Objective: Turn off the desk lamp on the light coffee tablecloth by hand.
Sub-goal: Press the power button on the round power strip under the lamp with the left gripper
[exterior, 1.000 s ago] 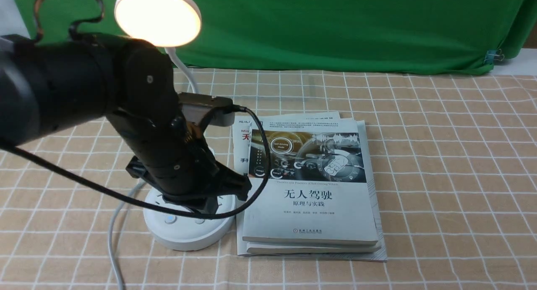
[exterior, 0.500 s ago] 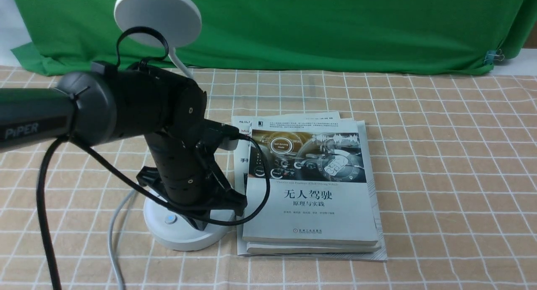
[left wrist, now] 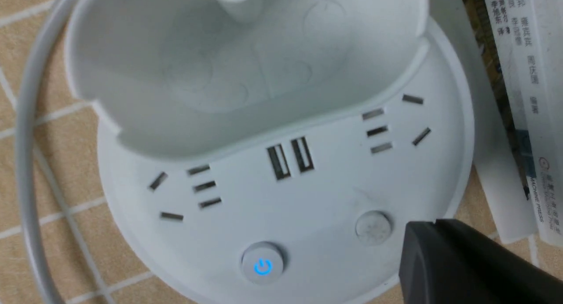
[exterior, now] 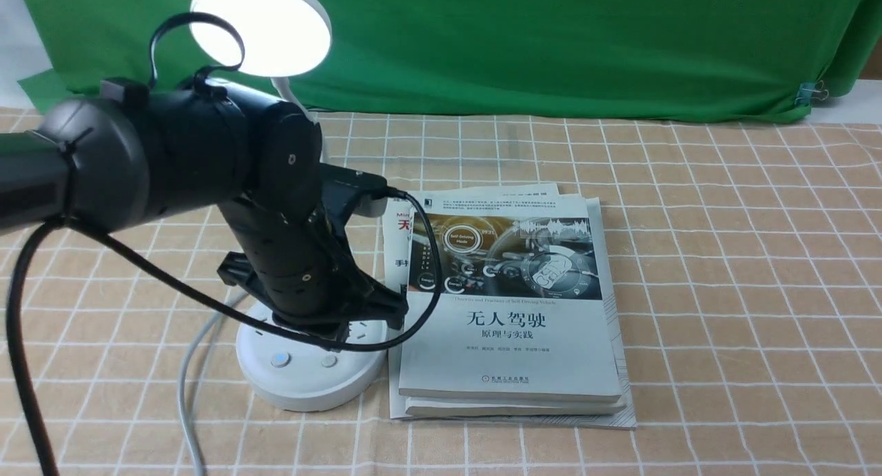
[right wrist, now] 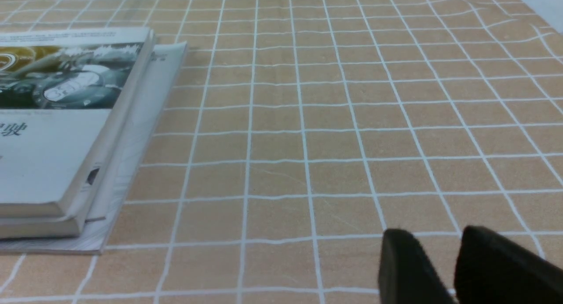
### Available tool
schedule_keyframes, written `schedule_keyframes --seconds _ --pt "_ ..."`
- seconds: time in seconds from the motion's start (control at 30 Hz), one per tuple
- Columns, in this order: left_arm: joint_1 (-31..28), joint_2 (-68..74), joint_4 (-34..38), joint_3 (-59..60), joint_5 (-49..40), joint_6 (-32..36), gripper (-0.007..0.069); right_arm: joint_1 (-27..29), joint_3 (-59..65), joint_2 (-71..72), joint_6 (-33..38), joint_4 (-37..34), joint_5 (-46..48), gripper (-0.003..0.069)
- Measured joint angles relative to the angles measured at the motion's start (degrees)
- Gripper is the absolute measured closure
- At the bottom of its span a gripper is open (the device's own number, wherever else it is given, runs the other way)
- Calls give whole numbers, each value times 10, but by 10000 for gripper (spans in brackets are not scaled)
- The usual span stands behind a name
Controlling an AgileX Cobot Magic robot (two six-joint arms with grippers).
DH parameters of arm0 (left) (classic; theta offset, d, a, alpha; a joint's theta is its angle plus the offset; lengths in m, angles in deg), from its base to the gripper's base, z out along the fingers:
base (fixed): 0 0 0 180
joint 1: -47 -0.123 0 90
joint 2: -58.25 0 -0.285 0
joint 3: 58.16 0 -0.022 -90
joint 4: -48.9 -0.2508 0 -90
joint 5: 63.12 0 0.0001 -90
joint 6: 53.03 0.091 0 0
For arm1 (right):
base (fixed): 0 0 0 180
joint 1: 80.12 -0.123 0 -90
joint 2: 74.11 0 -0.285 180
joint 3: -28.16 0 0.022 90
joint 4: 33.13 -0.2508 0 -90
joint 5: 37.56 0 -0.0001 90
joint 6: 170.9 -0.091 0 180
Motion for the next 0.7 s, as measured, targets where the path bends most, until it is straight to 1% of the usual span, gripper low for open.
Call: schedule_keyframes --seconds 0.13,0.33,0.57,0.7 --pt "0 34 4 0 7 0 631 0 0 0 0 0 0 416" --pt "0 35 8 -1 10 -2 629 0 0 0 0 0 0 416" --pt "0 -30 8 0 3 -2 629 0 0 0 0 0 0 416" --pt "0 -42 4 0 3 -2 629 0 0 0 0 0 0 416"
